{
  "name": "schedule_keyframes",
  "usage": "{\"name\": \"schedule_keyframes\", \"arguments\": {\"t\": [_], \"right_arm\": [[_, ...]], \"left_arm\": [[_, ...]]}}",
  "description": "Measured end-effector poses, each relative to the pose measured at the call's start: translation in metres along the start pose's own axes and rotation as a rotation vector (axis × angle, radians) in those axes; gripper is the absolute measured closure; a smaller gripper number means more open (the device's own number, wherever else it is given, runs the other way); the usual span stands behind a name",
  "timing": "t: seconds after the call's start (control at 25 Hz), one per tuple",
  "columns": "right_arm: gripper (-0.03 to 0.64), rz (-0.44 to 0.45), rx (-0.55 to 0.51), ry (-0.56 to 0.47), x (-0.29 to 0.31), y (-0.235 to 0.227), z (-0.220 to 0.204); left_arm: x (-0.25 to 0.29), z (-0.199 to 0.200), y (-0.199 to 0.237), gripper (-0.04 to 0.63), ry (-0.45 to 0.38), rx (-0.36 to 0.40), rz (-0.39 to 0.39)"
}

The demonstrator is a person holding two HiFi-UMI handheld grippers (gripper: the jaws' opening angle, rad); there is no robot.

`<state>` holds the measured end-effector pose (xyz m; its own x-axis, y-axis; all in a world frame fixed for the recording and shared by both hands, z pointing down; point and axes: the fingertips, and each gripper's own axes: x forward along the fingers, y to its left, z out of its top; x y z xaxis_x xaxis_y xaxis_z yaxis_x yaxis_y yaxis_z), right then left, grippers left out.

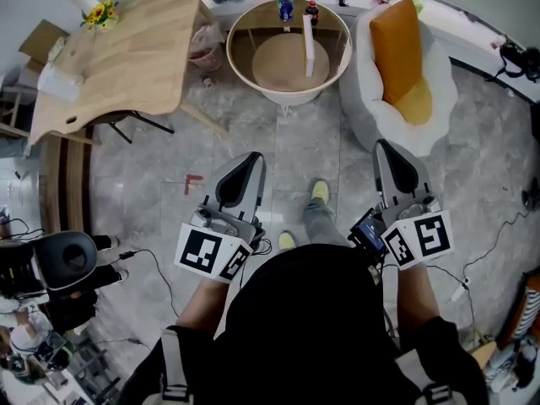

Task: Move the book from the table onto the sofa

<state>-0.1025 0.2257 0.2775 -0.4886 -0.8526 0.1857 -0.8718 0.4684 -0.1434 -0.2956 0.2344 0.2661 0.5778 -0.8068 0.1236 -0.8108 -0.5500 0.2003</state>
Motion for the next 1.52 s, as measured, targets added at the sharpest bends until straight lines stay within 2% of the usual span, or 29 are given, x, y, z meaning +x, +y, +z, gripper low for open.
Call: {"name": "schedule_keyframes", "arguments": {"t": [0.32, 0.76, 1.16, 1.52], "right_arm": [[0.604, 0.023, -0.006, -0.016, 0.032, -0.055, 0.024], [0.604, 0.052, -0.015, -0.032, 0.052, -0.105, 0.034], [0.604, 0.096, -0.016, -0.054, 0.057, -0.111, 0.039], [0.604, 0.079, -0.009, -0.092, 0.045, -0.124, 0.047]], "left_arm": [[0.061, 0.022, -0.002, 0.583, -0.002, 0.023, 0.015], [0.114, 0.032, -0.011, 0.583, 0.001, 0.050, 0.028], [0.118, 0.044, -0.014, 0.583, -0.019, 0.075, 0.070], [0.122, 0.057, -0.029, 0.583, -0.031, 0.123, 0.056]]}}
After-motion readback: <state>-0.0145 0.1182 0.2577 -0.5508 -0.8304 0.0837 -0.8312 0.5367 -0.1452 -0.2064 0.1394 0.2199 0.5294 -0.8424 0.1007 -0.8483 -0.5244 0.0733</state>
